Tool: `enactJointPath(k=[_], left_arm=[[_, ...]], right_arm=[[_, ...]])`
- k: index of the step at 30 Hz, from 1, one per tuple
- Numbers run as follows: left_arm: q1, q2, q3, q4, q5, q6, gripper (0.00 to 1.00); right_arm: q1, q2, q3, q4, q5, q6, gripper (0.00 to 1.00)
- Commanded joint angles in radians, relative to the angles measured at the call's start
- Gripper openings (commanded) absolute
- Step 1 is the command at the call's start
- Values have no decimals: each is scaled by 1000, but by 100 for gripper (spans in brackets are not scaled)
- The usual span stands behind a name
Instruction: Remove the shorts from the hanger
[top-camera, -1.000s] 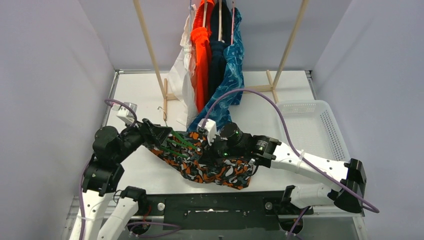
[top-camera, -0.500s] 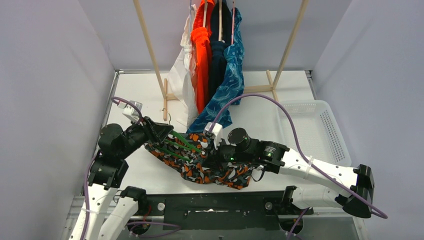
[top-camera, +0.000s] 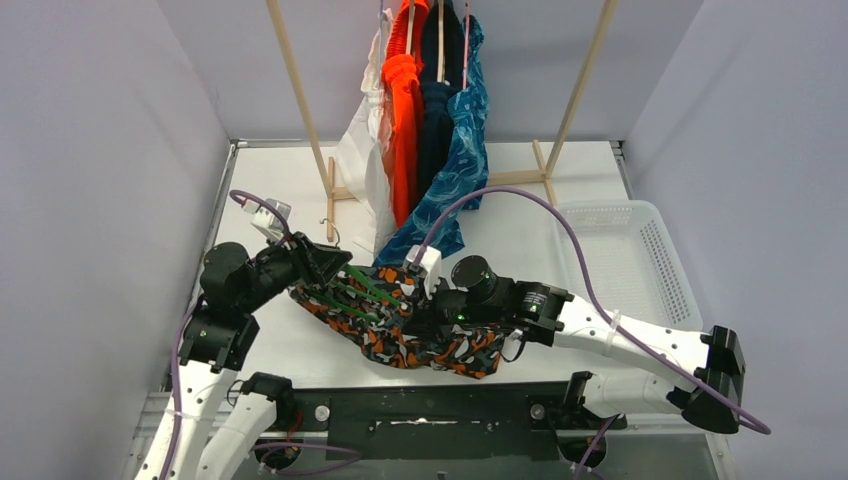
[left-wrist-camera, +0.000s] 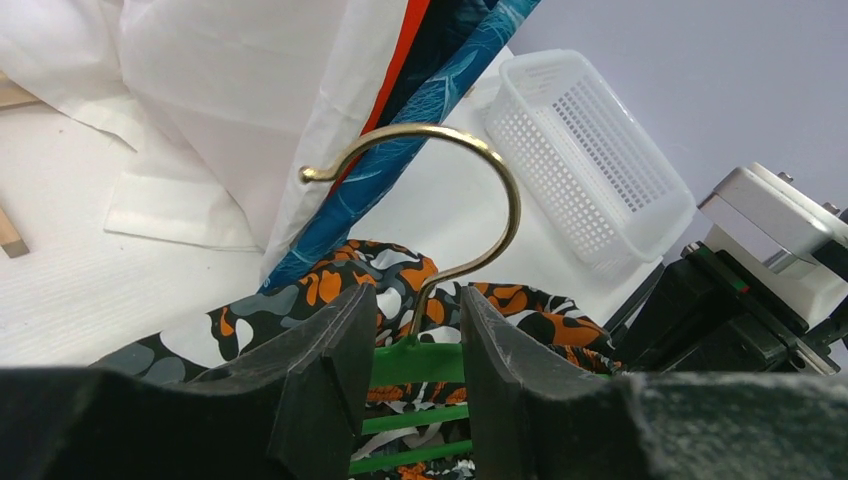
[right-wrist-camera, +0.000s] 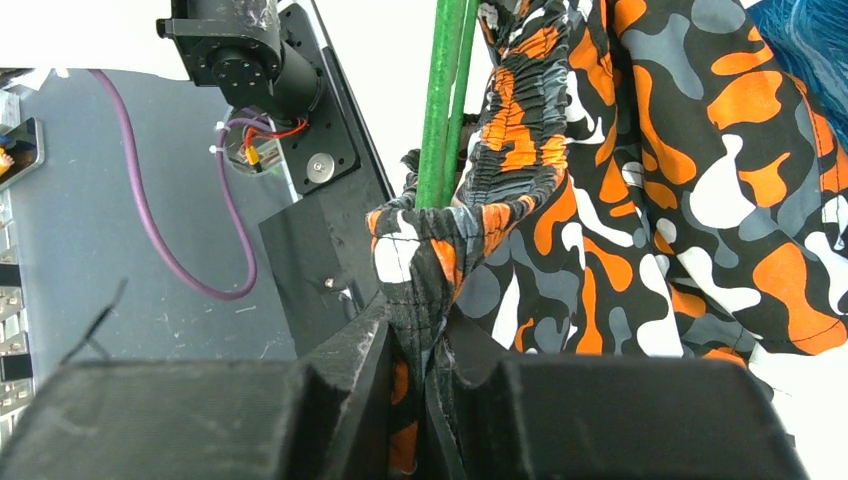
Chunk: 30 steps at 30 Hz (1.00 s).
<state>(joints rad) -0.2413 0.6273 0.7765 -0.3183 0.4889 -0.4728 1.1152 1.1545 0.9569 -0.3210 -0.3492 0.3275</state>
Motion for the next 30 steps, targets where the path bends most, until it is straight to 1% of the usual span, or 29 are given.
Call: enactJointPath(k=[1,5,7,9,10,11,12,14,16,17,18,20,25,29,30], left_arm=[[-1,11,24,28,26,23,35],[0,20,23,24,12,25,28],[-4,26,18,30,16,20,17],[-7,32,21,30,8,16,1],[-8,32,25,30,5,18,0],[-10,31,32,20,-6,24,0],[-10,27,38,10,-30,27,0],[-10,4,47,-13,-117,30,0],[-10,-20,67,-52,-230,27,0],[-9,-26,82,-77,-307,28,0],[-10,-29,101,-101,-346,35,0],[-10,-25,141,-140,-381,57,0],[-9,-13,199,-191,-405,74,0],[-10,36,236,-253,-393,90,0],[-10,45,235,-258,-392,94,0]], right_arm=[[11,-7,36,148,-18,-20,1],[10,-18,26,164,-26,-19,2],[11,-21,25,163,-30,-20,2],[11,-20,24,160,-25,-23,3],[10,-20,23,161,-19,-24,3],[11,-20,22,161,-6,-21,7],[10,-22,23,158,18,-17,13],[10,-30,33,120,112,-4,29],[11,-50,48,75,232,26,51],[11,-64,52,57,285,38,57],[11,-79,53,45,329,48,62],[11,-120,44,43,396,69,73],[11,-231,9,107,507,104,76],[15,-238,37,95,604,134,76],[21,-225,51,90,611,132,75]])
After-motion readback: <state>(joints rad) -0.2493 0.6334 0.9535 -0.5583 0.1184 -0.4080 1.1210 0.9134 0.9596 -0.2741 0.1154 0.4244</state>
